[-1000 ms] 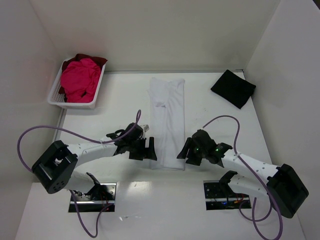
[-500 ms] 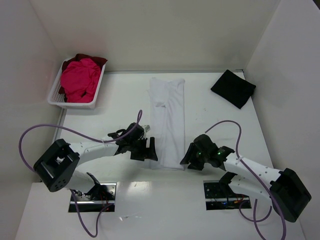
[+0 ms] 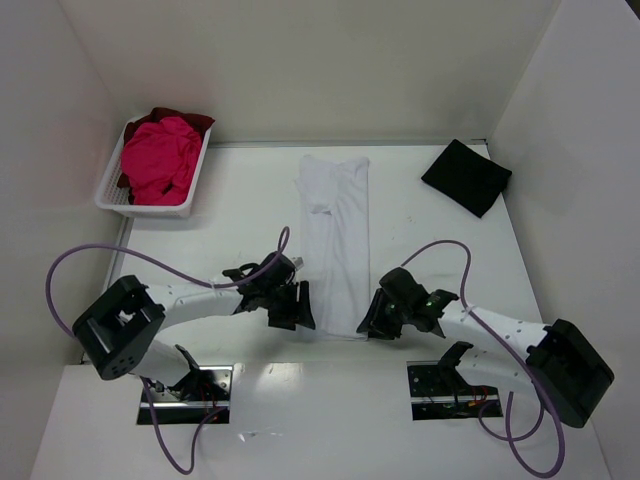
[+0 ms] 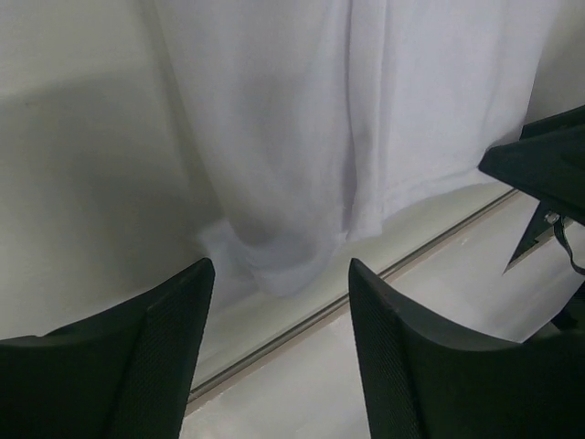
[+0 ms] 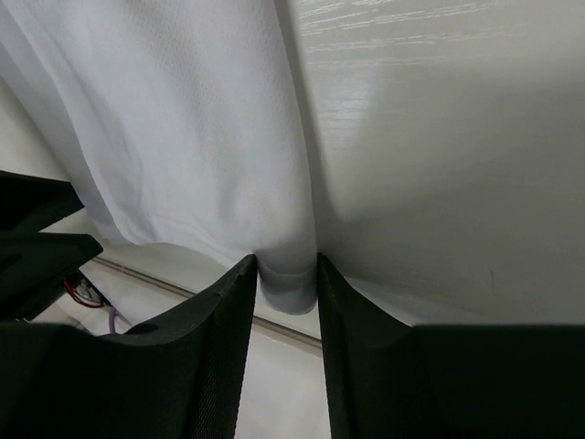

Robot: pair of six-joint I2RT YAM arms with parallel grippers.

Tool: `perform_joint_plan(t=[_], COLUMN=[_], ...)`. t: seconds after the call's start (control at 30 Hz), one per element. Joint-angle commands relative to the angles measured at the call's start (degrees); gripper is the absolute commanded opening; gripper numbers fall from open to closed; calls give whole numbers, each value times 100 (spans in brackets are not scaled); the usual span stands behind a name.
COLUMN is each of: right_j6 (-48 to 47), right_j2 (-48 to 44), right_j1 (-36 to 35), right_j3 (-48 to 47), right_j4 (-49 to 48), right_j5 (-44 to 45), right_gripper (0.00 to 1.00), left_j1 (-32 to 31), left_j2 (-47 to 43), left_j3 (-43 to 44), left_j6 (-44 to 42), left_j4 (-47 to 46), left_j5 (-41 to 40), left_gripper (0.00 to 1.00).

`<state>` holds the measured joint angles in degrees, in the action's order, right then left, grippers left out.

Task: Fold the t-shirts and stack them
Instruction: Grab the bottom of the folded rectangular tshirt with both arms, then fold the folded rectangular tshirt in 1/3 of the way

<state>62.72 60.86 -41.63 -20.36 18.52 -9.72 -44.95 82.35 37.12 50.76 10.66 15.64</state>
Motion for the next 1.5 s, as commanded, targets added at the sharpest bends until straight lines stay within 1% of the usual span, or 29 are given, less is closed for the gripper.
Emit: perform_joint_plan(t=[0.0, 0.03, 0.33, 0.4, 0.47, 0.53, 0.57, 0.67, 0.7, 0.73, 0.77, 0.87, 0.93, 0.97, 1.07, 1.2, 1.4, 1.47], right_j6=[-49, -49, -49, -49, -49, -49, -49, -49, -49, -49, -49, 4, 4, 4, -101, -216, -593, -882], right_j2=[101, 101, 207, 207, 207, 207, 155, 101, 101, 49, 49, -65, -126, -127, -189, -241, -118, 30], right_j1=[-65, -65, -65, -65, -65, -65, -65, -65, -65, -65, -65, -65, -65, -65, -65, -65, -65, 258], right_j3=[32, 84, 85, 85, 85, 85, 85, 85, 85, 85, 85, 85, 33, 32, -178, -609, -1338, -1628], right_j4=[99, 47, -59, -59, -59, -59, -7, -7, 46, 46, 46, 108, 160, 230, 388, 652, 1082, 1083], right_j5=[242, 242, 242, 242, 242, 295, 295, 347, 348, 348, 348, 400, 400, 470, 531, 655, 997, 998], right_gripper=[39, 37, 35, 33, 31, 28, 27, 22, 21, 20, 16, 12, 12, 9, 7, 7, 7, 7], left_j1=[-23, -23, -75, -75, -75, -75, -75, -75, -75, -75, -75, -75, -75, -75, -75, -75, -75, 143], left_j2=[80, 80, 458, 519, 519, 519, 519, 458, 458, 458, 458, 458, 458, 458, 266, 45, -236, -306], left_j3=[-91, -91, -144, -144, -144, -144, -144, -144, -144, -144, -144, -74, -4, 75, 137, 576, 1243, 1350], left_j6=[285, 285, 575, 575, 636, 637, 637, 637, 637, 637, 637, 575, 461, 461, 320, 57, -207, -294], left_j4=[-28, -28, -204, -204, -204, -143, -64, -2, 59, 59, 129, 200, 349, 419, 621, 1139, 1571, 1641], left_j5=[-79, -79, -79, -79, -131, -131, -192, -254, -254, -254, -315, -316, -377, -377, -430, -623, -1054, -1124], left_gripper=[66, 64, 51, 48, 43, 39, 32, 19, 9, 3, 1, 0, 0, 0, 0, 0, 0, 0])
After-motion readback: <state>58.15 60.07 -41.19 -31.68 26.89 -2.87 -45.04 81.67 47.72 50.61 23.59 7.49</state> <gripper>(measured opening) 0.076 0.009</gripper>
